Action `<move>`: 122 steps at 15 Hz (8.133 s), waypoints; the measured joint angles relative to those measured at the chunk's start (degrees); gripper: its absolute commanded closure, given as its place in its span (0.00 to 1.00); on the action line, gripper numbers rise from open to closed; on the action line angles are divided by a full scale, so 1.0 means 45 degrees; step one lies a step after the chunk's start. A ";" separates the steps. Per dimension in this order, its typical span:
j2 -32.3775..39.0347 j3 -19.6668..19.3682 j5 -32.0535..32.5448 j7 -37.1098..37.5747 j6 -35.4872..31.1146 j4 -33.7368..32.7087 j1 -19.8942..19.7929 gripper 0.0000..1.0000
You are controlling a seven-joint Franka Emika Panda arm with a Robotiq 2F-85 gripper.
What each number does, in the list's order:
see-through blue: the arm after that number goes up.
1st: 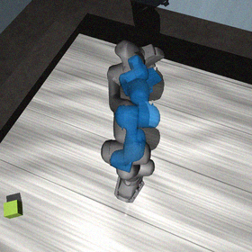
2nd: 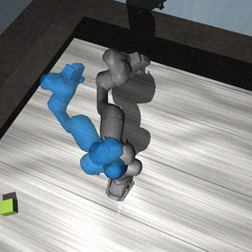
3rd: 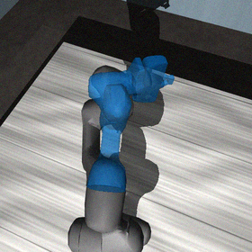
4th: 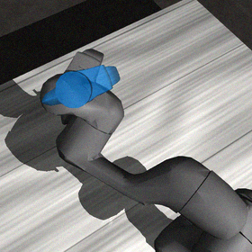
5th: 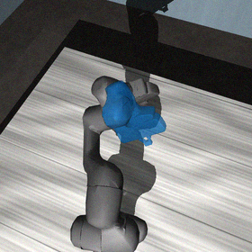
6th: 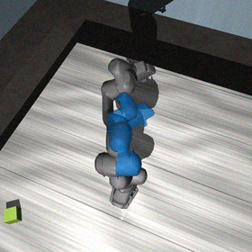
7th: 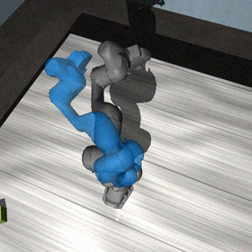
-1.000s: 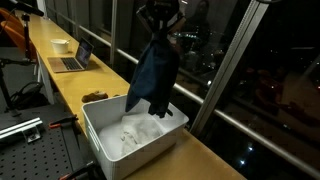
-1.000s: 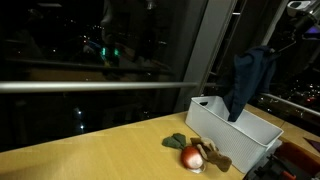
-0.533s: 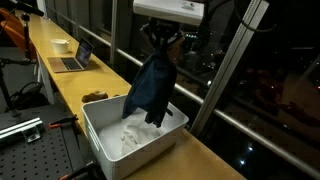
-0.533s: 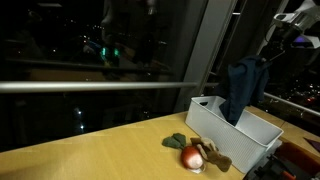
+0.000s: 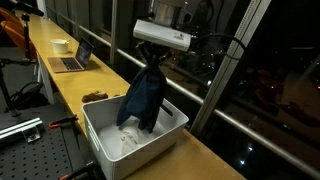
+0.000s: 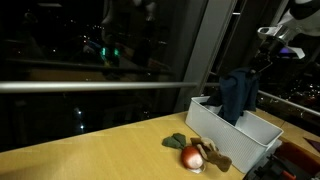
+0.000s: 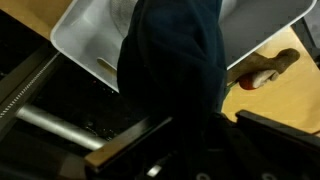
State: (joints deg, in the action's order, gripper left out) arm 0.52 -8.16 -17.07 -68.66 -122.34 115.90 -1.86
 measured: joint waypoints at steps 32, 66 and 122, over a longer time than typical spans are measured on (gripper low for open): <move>0.3080 0.3463 0.3951 0.2839 -0.2420 0.1221 0.1875 0.00; 0.4849 0.4377 0.7358 0.8493 -0.5245 0.3302 0.1876 1.00; 0.6265 0.4412 0.6950 0.5702 -0.3918 0.0123 0.1172 0.98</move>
State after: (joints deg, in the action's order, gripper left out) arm 28.71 11.69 14.20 -43.00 -139.97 116.46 3.41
